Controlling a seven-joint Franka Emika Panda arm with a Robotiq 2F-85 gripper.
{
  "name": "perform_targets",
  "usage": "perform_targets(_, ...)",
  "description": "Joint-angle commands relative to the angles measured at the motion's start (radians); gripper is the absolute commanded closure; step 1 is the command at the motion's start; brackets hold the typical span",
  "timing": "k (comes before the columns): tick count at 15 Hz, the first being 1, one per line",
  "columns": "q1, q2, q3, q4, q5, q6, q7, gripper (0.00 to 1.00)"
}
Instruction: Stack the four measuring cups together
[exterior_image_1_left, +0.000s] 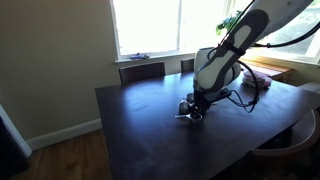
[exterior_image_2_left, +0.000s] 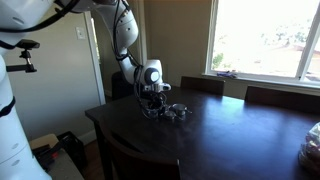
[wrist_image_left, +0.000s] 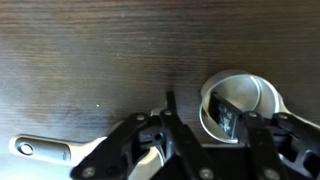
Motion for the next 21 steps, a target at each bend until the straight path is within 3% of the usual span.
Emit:
perform_targets(1, 0.017, 0.014, -0.026, 0.011, -0.012, 0.005, 0.035, 0.89)
perform_targets(5, 0.009, 0.006, -0.029, 0.012, -0.011, -0.014, 0.025, 0.94)
perform_targets(10, -0.011, -0.039, -0.008, -0.018, -0.027, -0.057, -0.047, 0.91)
perform_targets(21, -0.151, -0.249, 0.161, -0.148, 0.016, -0.166, -0.408, 0.92)
